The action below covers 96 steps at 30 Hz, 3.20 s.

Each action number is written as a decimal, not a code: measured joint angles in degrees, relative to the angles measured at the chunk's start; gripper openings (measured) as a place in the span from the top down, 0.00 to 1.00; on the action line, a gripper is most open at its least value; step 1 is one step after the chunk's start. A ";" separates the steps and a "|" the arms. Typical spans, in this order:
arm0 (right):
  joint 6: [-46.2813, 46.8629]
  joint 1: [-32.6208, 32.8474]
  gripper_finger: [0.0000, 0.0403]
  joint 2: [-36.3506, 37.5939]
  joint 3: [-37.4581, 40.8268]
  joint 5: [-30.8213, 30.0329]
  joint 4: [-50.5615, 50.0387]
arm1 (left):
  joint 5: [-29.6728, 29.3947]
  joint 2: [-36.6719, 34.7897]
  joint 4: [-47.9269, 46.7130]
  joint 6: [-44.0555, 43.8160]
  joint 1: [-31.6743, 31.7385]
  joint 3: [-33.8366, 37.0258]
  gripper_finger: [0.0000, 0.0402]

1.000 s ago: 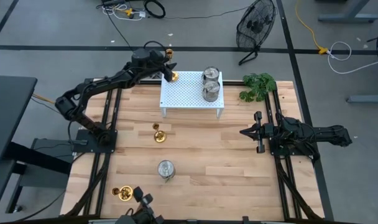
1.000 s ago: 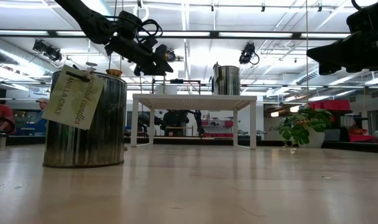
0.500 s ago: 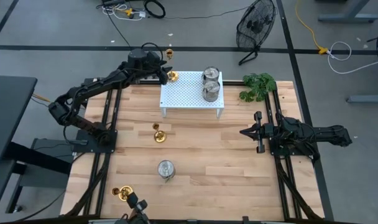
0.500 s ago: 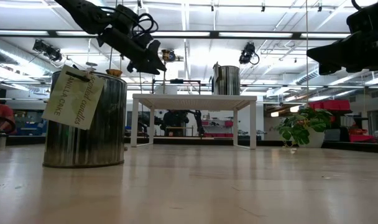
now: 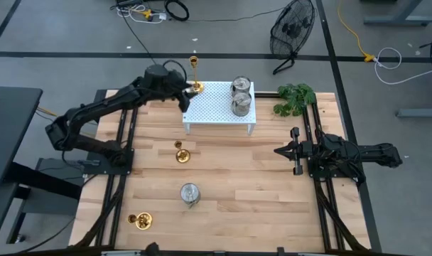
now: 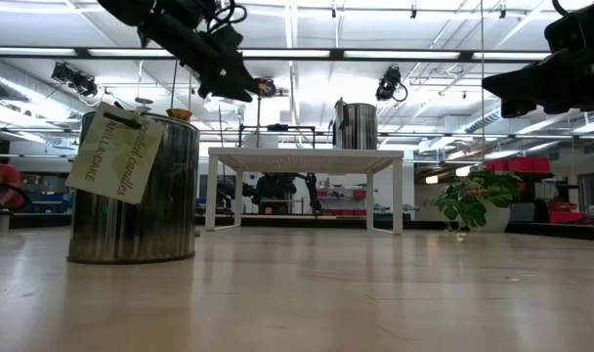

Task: Pick & Place candle stick holders
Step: Put the scented candle can on the shelf

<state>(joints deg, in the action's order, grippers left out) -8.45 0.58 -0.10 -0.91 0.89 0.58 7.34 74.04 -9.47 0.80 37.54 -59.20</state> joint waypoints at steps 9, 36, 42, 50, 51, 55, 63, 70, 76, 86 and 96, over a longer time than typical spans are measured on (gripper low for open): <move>0.02 0.00 0.96 0.00 0.00 0.00 0.00 | 3.63 -5.02 -11.19 3.35 -4.12 0.02 0.45; 0.00 0.00 0.96 0.01 0.00 0.00 -0.02 | 6.84 -13.11 -26.14 8.90 -8.56 0.06 0.45; 0.00 0.00 0.96 0.01 -0.01 -0.02 -0.02 | 9.85 -14.64 -26.42 8.94 -10.64 0.04 0.45; 0.01 0.02 0.96 0.01 0.00 -0.02 -0.01 | 10.93 -14.50 -26.44 12.42 -18.76 0.04 0.45; 0.01 0.00 0.96 0.01 0.00 -0.01 0.00 | 10.94 -14.49 -26.44 13.04 -19.93 0.04 0.45; 0.00 0.00 0.96 0.01 0.00 -0.01 0.00 | 10.96 -14.47 -26.43 15.10 -25.09 0.04 0.45; 0.02 0.00 0.96 0.02 0.00 -0.01 -0.01 | 10.96 -14.47 -26.36 16.38 -33.76 0.04 0.45; 0.00 0.00 0.96 0.00 0.00 -0.02 0.00 | 10.44 -14.47 -26.35 15.15 -39.51 0.04 0.45; 0.00 0.00 0.96 0.00 -0.02 0.00 -0.02 | 9.20 -14.47 -26.66 14.83 -44.14 0.04 0.45; 0.00 0.00 0.96 0.00 -0.02 0.00 0.00 | 3.16 -14.43 -29.21 12.22 -49.64 0.04 0.32; 0.02 0.00 0.96 0.02 0.00 -0.02 0.00 | 2.76 -9.41 -29.02 7.60 -52.14 0.00 0.16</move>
<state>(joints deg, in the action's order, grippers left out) -8.43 0.58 -0.08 -0.91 0.86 0.58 10.11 64.63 -38.49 8.40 -14.60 -59.20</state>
